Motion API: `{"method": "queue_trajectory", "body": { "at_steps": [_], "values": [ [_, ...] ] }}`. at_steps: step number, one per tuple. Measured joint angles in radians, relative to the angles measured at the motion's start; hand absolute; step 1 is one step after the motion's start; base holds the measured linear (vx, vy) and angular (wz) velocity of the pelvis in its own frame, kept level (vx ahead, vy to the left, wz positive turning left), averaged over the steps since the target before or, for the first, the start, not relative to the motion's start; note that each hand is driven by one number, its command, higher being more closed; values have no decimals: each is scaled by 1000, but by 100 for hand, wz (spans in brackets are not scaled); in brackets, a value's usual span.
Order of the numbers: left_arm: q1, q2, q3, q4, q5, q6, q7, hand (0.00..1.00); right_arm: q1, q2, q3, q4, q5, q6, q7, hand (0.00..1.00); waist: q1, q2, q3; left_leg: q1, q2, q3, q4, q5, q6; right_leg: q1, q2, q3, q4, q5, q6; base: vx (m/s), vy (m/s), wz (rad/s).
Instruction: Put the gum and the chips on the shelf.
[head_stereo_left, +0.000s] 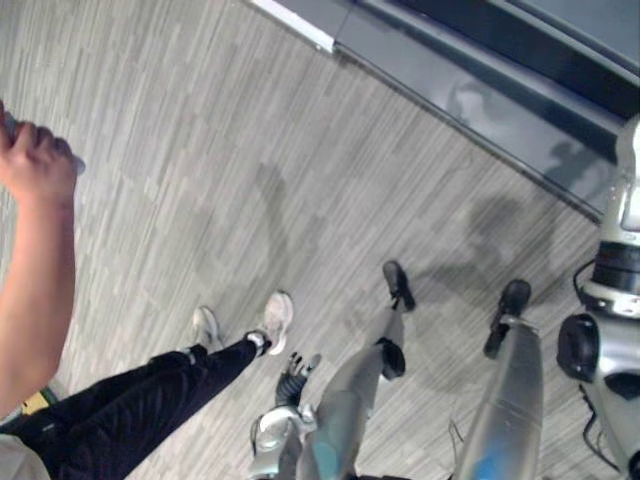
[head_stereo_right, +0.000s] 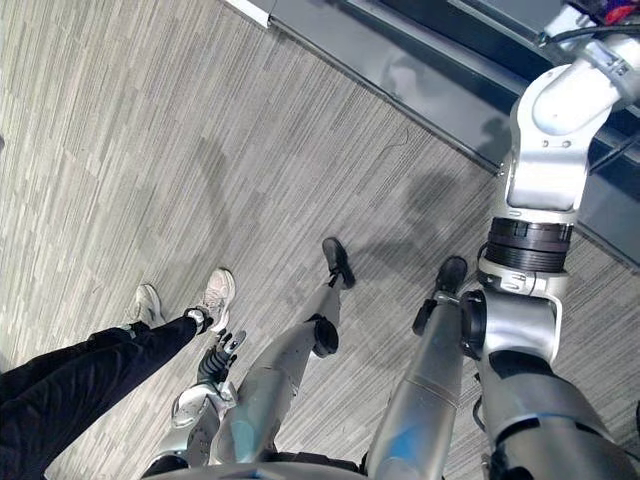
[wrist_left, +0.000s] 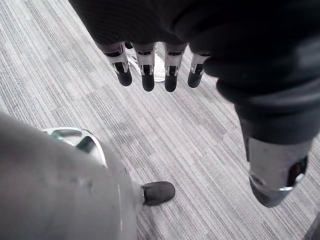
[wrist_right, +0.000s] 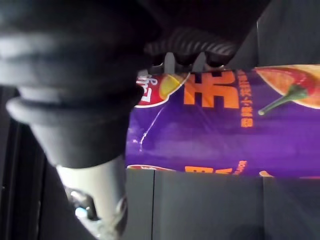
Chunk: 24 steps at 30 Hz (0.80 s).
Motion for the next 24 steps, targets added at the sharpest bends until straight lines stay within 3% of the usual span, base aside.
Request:
{"method": "queue_trajectory", "body": {
  "at_steps": [12, 24],
  "values": [
    [0, -4, 1, 3, 0, 2, -2, 0, 65, 39, 17, 45, 12, -12, 35, 0, -3, -1, -1, 57, 40, 25, 0, -4, -3, 76, 55, 4, -72, 28, 6, -17, -9, -15],
    [0, -10, 12, 14, 2, 10, -2, 0, 158, 79, -24, 110, 71, -37, 63, 0, -20, -30, -26, 134, 73, 28, 0, -11, -9, 188, 100, -6, -159, 53, 6, 22, -14, -11]
  ]
}}
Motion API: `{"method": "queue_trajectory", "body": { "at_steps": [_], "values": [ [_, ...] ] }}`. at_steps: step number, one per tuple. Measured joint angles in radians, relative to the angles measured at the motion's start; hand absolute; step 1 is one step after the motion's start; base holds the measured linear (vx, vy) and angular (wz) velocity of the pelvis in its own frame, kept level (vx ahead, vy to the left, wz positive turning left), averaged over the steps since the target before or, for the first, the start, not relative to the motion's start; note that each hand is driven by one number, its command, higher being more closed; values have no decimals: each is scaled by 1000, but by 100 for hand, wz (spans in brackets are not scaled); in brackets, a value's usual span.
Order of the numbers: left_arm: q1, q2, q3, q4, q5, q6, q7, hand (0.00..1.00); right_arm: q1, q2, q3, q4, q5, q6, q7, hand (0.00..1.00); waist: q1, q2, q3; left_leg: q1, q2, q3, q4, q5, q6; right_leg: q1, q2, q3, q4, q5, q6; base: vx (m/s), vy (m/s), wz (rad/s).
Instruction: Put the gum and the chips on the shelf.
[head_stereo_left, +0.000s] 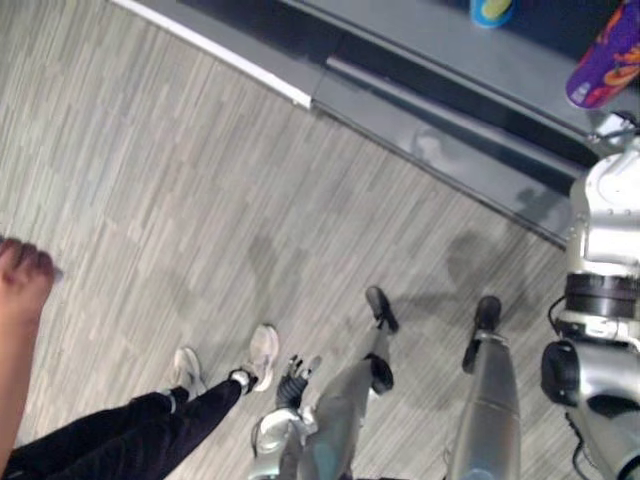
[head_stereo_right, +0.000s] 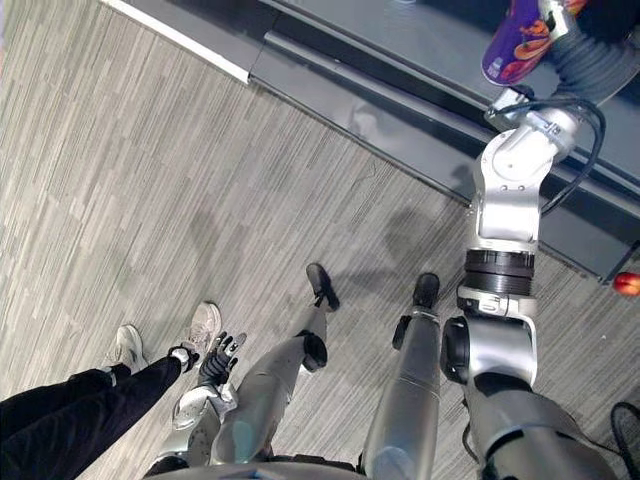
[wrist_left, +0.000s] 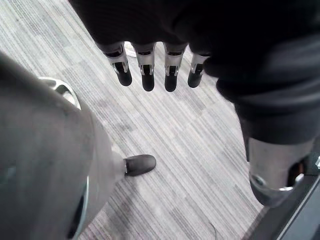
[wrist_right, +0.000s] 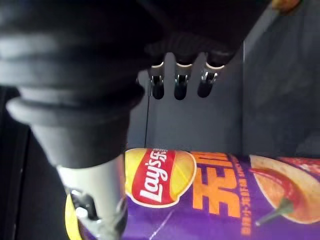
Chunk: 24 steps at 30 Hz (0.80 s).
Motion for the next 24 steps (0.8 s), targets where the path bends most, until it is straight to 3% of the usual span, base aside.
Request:
{"method": "queue_trajectory", "body": {
  "at_steps": [4, 12, 16, 18, 22, 24],
  "values": [
    [-20, -5, 20, 39, 3, 7, 0, 0, 75, 46, -4, 0, 0, -5, 6, 0, -4, -3, -4, 37, 14, 4, 0, -14, -5, 59, 21, -4, -56, 22, 4, 52, -10, -18],
    [-56, -4, 88, 107, 48, 37, 0, 0, 353, 228, 5, -4, 10, -8, 90, 0, -14, -46, -22, 125, 51, -10, 1, -22, 4, 203, 73, -23, -185, 68, 3, 93, -32, -14],
    [-56, 1, 141, 139, 92, 50, 0, 0, 511, 296, 44, -8, 19, -19, 151, 0, -35, -71, -32, 183, 63, -36, 1, -42, 6, 294, 98, -29, -267, 94, 8, 111, -16, -15],
    [-55, 19, 170, 178, 126, 62, 2, 0, 619, 316, 74, -11, 18, -22, 200, 0, -59, -99, -54, 209, 66, -38, 1, -60, -2, 341, 107, -30, -317, 106, 15, 106, 9, -12],
    [-55, 39, 206, 225, 196, 81, 5, 0, 783, 314, 98, -10, 17, -46, 281, 0, -70, -133, -99, 240, 62, -58, 1, -75, 3, 406, 116, -35, -390, 135, 21, 112, 13, -4],
    [-47, 56, 226, 253, 226, 91, 5, 0, 878, 311, 133, 20, 18, -49, 360, 0, -86, -160, -128, 274, 59, -80, 1, -79, 8, 461, 119, -48, -420, 139, 26, 126, 3, 10]
  ]
}}
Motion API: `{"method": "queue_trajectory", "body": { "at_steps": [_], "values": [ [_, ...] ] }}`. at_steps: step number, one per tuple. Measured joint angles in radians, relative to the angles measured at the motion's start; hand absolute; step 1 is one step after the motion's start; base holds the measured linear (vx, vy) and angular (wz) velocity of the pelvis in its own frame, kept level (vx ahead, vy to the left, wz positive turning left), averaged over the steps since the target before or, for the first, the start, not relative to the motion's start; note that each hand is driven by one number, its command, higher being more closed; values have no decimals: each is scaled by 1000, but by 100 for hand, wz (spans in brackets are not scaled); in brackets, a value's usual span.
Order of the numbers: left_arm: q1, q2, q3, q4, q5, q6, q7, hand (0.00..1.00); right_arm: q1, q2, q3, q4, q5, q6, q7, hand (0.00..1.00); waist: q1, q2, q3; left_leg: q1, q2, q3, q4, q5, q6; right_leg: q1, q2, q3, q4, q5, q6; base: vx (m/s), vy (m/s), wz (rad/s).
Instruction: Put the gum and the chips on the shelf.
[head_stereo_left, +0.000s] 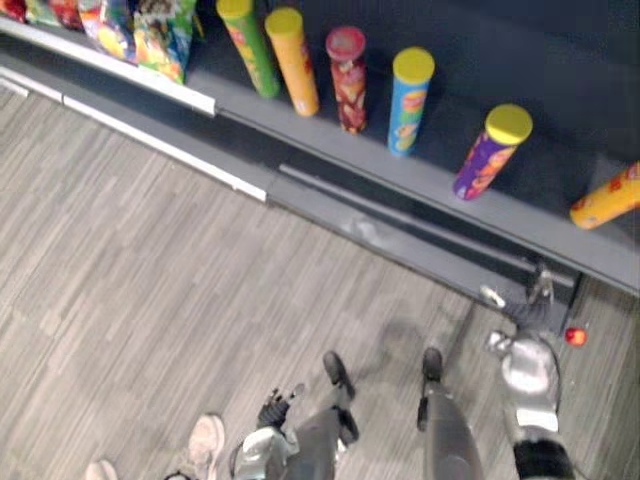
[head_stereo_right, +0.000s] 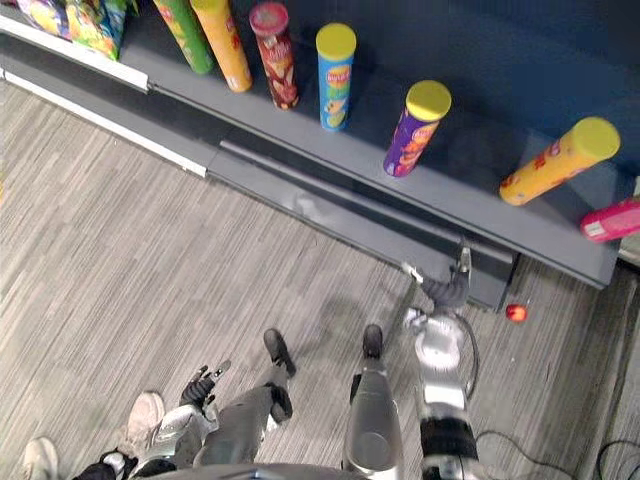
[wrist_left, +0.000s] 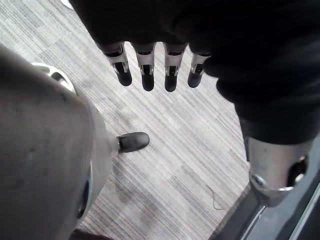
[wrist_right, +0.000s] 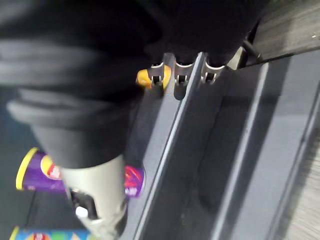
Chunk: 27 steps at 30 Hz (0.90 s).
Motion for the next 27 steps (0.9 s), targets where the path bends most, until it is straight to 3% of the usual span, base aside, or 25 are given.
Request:
{"method": "queue_trajectory", "body": {
  "at_steps": [3, 6, 10, 17, 27],
  "values": [
    [21, 20, 19, 21, 37, 12, -3, 0, 92, 2, 65, 95, 12, -6, 143, 0, -1, -28, -51, 44, -1, -9, 0, -18, 2, 49, 3, -1, -29, 0, 0, 100, 0, -4],
    [42, 19, 45, 42, 71, 21, -9, 0, 144, 13, 77, 279, 44, 8, 244, 0, -2, -33, -99, 82, -3, -11, -1, -32, 3, 101, 3, -8, -53, 0, 0, 111, 7, -1],
    [65, 17, 76, 60, 107, 25, -10, 0, 148, 39, 43, 533, 51, 34, 292, 0, -2, -34, -132, 126, -2, -11, -8, -49, 1, 149, 7, -11, -70, -7, -8, 62, 9, -4],
    [90, 16, 81, 79, 109, 23, 9, 0, 115, 30, -102, 816, 15, 68, 242, 0, -1, -41, -188, 185, -3, -12, -10, -67, 12, 216, 8, -10, -84, -13, -4, 6, 4, -1],
    [110, 15, 25, 77, 146, -20, 57, 0, 123, 52, -180, 872, 78, 86, 186, 0, 6, -44, -216, 195, -12, -61, -10, -69, 16, 265, -1, -55, -99, -18, -2, 7, 9, 14]
  ]
}}
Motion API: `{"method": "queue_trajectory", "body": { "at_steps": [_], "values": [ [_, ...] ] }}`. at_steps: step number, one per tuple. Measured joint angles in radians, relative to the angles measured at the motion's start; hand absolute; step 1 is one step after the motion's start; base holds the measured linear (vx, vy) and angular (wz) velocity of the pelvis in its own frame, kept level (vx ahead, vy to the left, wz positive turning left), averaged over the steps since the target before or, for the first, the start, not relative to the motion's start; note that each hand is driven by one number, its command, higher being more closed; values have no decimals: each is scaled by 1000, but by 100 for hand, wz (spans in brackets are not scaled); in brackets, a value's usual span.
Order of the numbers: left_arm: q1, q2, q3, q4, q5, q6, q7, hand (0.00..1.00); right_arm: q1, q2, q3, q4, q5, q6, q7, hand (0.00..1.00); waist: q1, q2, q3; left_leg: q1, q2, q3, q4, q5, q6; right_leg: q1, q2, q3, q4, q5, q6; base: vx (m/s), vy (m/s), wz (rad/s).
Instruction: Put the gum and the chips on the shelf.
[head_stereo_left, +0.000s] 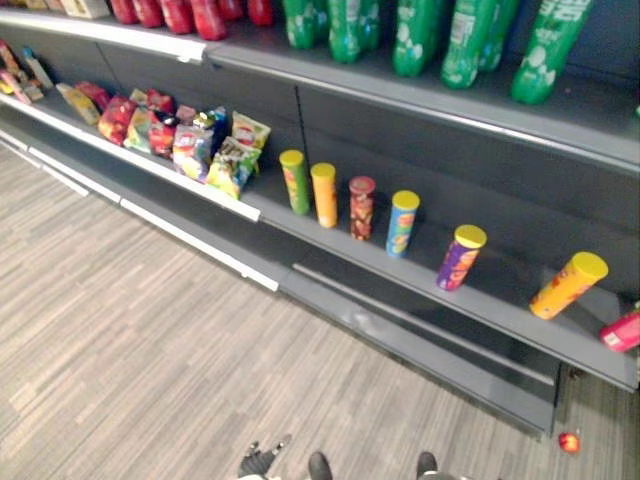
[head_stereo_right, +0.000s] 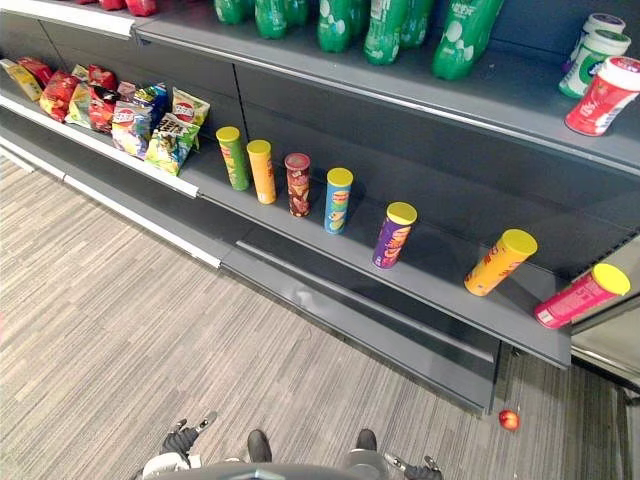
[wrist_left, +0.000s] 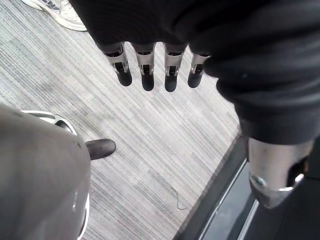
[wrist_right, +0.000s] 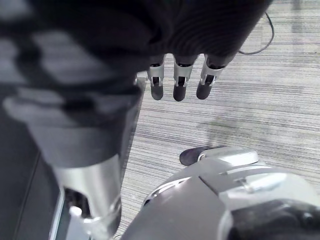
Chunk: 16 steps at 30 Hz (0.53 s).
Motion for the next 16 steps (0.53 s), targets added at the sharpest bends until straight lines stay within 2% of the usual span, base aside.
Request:
{"method": "queue_trajectory", "body": {
  "at_steps": [10, 16],
  "values": [
    [7, 0, 5, 4, -21, 6, -62, 0, 1, 10, -31, 16, 30, 0, 3, 0, 0, -1, -11, 16, 5, -1, 0, -8, 3, 21, 6, -8, -3, -9, -2, 22, -3, 0],
    [8, 1, 3, 21, -60, 7, -70, 0, 1, 8, -31, 21, 28, 3, 12, 0, 0, -1, -20, 36, 4, 0, 0, -20, 2, 47, 7, -10, -18, -12, -1, 35, -2, -1]
  ]
}}
